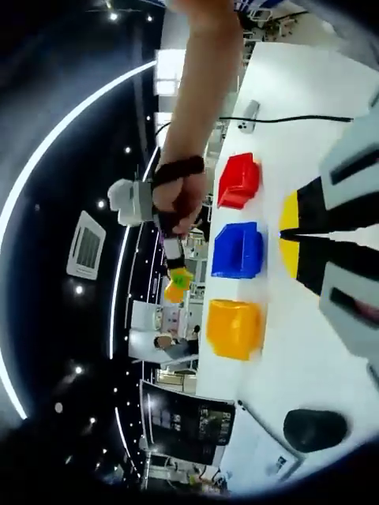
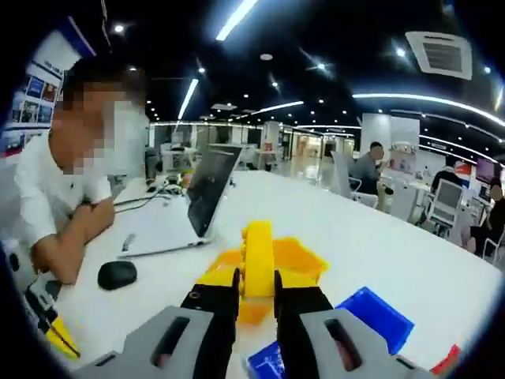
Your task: Take apart the toy blocks one by one and place each separated block into its matching bin, sorting the blocks by their type until all the connected pieces are disassembled and separated into the correct bins
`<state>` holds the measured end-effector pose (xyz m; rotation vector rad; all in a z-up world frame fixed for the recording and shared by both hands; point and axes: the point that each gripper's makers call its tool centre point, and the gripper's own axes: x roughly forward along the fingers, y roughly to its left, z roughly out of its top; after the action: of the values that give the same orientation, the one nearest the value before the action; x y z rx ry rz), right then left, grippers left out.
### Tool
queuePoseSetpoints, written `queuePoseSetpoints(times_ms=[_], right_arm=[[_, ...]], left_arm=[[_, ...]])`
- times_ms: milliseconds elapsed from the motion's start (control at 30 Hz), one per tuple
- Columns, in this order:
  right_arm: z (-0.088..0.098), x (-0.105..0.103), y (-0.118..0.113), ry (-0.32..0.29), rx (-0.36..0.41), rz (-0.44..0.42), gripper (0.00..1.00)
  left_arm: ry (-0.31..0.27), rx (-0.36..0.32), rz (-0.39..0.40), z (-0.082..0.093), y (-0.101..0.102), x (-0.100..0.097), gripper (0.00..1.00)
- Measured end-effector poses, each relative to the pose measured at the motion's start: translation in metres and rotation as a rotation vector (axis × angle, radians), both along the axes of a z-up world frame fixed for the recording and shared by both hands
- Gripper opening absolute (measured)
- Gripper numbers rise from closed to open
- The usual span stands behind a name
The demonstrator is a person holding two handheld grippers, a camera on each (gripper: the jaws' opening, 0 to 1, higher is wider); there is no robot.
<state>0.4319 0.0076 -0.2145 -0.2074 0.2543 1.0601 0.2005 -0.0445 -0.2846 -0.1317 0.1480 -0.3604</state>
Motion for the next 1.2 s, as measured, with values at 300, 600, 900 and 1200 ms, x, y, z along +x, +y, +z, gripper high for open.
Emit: queuePoseSetpoints(times_ms=[300,600,900,1200], right_arm=[[-0.024,0.026,0.03,0.027,-0.083,-0.03,0.19],[-0.042,0.029,0.041,0.15,-0.122,0.005,0.85],[0.006,-0.011,0.025,-0.051,-0.062,0.121,0.53],[0.021,-0.072,-0.03,-0.075,-0.022,0.221,0.4]], left_arm=[[-0.016,-0.018,0.058,0.004,0.02,-0.002,0.03],[-0.016,-0.141,0.126,0.014,0.039,0.0,0.37],[-0.035,-0.078,0.129,0.017,0.032,0.004,0.31],[-0.061,-0.009,0.186,0.023,0.031,0.01,0.08]])
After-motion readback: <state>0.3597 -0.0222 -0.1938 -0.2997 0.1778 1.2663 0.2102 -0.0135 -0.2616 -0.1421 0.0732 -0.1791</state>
